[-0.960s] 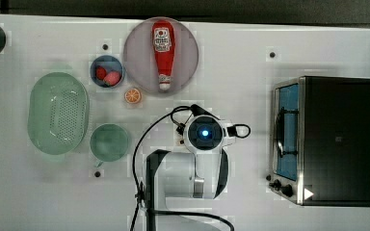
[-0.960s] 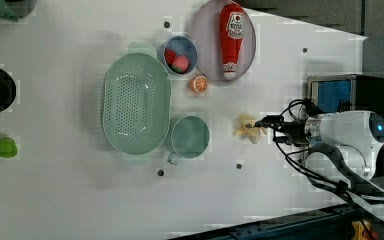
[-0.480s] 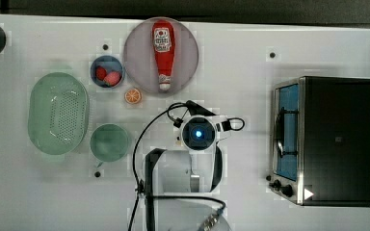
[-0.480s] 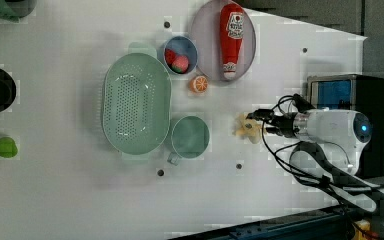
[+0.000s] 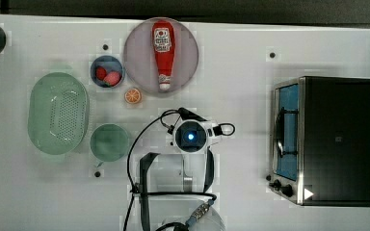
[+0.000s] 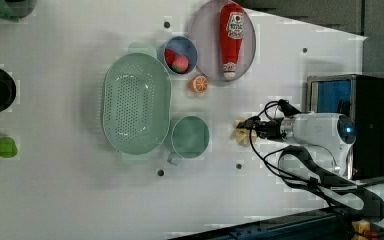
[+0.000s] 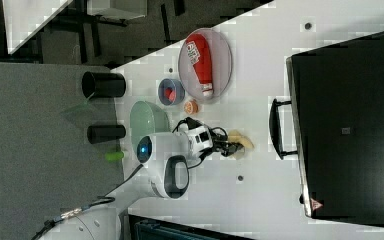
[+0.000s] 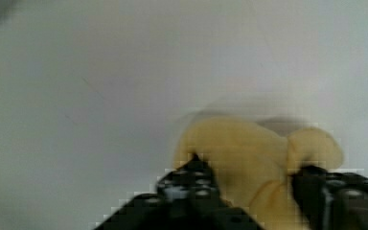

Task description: Pick Banana and place it in mug.

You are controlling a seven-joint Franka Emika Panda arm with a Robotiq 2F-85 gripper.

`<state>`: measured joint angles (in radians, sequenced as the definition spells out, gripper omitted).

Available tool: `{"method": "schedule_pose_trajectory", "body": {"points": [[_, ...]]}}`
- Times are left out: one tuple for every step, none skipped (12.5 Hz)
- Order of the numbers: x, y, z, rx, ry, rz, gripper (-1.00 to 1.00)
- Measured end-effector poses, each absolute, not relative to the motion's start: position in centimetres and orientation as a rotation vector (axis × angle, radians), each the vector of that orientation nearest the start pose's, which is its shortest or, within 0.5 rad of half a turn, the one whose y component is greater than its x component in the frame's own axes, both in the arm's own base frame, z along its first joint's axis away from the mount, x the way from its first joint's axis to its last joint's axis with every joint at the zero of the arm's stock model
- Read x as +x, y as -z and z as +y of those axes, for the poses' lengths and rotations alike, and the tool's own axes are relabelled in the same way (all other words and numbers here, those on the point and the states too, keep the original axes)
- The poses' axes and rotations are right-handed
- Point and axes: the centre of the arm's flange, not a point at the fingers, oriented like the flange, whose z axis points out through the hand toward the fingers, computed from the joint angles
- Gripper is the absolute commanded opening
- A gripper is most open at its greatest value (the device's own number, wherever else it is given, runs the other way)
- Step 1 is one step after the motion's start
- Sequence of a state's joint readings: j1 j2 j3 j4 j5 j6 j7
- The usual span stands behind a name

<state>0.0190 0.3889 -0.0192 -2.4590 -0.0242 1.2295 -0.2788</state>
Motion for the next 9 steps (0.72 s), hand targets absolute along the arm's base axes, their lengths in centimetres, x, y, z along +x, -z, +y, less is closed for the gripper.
{"method": "schedule_pose_trajectory", "body": {"points": [[47.3, -14.4, 0.4, -3.079, -0.046, 0.736, -0.34], [47.3, -14.6, 0.7, -3.081, -0.037, 0.72, -0.34], [47.4, -14.7, 0.8, -3.084, -0.036, 0.711, -0.34], [47.2, -14.5, 0.8, -3.089, -0.042, 0.711, -0.34], [47.1, -14.4, 0.7, -3.089, -0.047, 0.714, -0.34], [47.1, -14.4, 0.4, -3.092, -0.064, 0.723, -0.34], [46.9, -14.7, 0.2, -3.102, -0.096, 0.718, -0.34], [46.3, -16.0, -0.2, -3.098, -0.154, 0.748, -0.34], [45.7, -18.2, -0.6, -3.082, -0.198, 0.791, -0.34]]}}
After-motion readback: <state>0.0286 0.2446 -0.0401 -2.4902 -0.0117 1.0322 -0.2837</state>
